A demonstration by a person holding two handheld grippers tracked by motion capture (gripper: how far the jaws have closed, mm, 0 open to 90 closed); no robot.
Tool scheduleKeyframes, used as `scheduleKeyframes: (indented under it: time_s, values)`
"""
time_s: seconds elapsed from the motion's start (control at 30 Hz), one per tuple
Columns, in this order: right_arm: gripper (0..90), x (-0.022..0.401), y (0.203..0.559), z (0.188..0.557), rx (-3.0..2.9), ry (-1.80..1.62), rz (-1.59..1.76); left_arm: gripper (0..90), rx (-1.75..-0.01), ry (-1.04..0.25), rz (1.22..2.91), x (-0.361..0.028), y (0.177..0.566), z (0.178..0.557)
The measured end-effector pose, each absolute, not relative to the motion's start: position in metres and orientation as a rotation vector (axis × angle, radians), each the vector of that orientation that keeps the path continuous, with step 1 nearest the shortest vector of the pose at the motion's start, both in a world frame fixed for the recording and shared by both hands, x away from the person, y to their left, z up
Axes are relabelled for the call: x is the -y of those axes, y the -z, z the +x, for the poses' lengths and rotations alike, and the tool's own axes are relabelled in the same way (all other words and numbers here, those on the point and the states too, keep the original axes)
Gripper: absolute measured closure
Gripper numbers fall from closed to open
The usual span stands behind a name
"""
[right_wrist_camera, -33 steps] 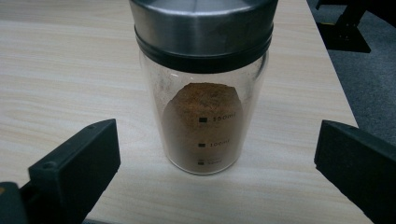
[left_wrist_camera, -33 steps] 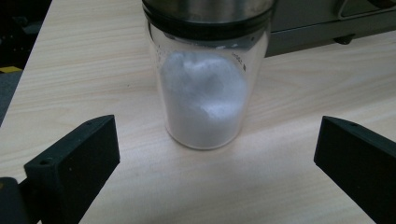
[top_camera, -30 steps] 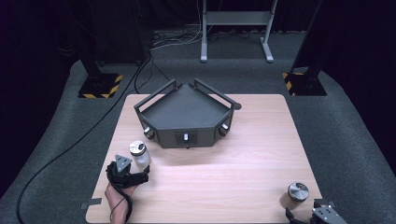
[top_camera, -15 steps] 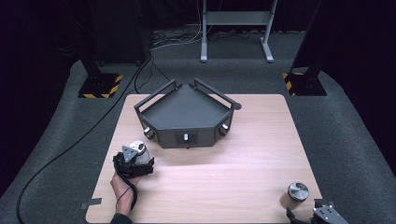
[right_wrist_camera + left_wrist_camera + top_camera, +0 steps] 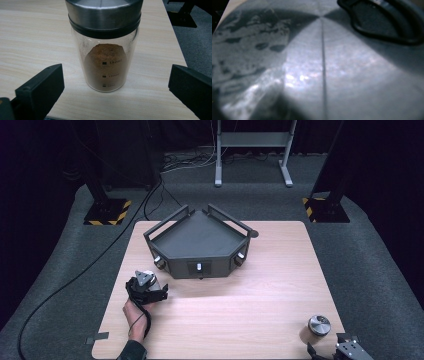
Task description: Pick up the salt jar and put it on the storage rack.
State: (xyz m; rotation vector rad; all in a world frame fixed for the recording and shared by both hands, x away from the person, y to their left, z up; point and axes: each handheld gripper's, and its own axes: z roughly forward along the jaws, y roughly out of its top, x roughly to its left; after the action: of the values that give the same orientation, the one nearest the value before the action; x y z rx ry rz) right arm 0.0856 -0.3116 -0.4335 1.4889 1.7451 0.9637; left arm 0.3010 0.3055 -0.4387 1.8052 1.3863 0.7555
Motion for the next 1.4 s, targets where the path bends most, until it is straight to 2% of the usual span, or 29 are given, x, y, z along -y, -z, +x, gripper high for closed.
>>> scheduleKeyframes:
  time_s: [0.13,0.4,1.4]
  values:
    - [0.0,0.313,0.433,0.086,-1.747,-0.963,1.491,16.4,-1.386,-0.745,1.788,-0.307,0.441,0.301]
    - [0.0,0.312,0.432,0.087,-1.751,-0.953,1.496,30.8,-1.386,-0.728,1.766,-0.318,0.444,0.301]
    - [0.0,0.31,0.429,0.085,-1.757,-0.941,1.483,31.4,-1.384,-0.755,1.736,-0.317,0.448,0.294]
